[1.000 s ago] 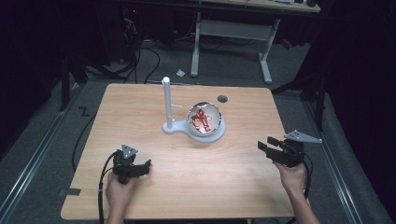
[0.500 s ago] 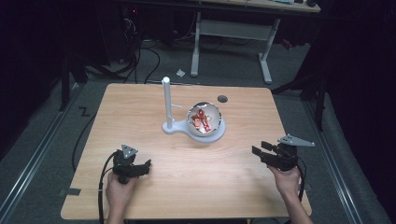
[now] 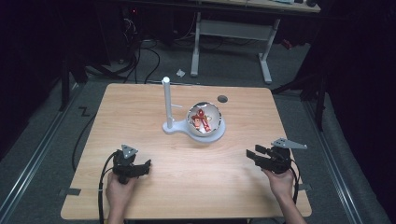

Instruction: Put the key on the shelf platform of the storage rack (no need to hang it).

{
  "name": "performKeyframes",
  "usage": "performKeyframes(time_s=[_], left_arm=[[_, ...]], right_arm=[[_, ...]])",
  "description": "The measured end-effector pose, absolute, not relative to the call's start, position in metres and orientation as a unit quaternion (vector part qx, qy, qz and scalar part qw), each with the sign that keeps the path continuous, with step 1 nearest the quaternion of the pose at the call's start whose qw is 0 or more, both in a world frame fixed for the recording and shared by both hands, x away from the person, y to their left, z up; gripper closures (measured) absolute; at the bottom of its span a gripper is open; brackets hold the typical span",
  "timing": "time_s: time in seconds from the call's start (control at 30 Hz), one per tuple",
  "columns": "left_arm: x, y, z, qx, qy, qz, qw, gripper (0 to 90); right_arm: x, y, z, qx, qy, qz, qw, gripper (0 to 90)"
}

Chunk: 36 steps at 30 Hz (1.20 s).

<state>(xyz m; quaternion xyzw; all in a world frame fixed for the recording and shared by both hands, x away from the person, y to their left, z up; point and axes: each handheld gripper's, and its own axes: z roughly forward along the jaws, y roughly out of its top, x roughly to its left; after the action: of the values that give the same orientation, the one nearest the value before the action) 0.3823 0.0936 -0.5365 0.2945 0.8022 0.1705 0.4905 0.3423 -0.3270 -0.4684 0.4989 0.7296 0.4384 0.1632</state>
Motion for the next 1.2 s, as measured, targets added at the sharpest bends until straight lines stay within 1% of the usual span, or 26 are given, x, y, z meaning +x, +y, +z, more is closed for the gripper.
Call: performKeyframes(time_s=[0.2, 0.5, 1.2], left_arm=[[0.382, 0.094, -0.536, 0.294, 0.802, 0.17, 0.491, 15.3], [0.382, 0.093, -0.536, 0.294, 0.803, 0.17, 0.49, 15.4], [0.382, 0.094, -0.537, 0.295, 0.802, 0.171, 0.491, 15.3]], right_arm=[[0.343, -0.322, -0.475, 0.499, 0.733, 0.436, 0.156, 46.0], [0.343, -0.32, -0.479, 0.496, 0.737, 0.431, 0.158, 46.0], [0.341, -0.302, -0.506, 0.493, 0.753, 0.408, 0.152, 45.8]])
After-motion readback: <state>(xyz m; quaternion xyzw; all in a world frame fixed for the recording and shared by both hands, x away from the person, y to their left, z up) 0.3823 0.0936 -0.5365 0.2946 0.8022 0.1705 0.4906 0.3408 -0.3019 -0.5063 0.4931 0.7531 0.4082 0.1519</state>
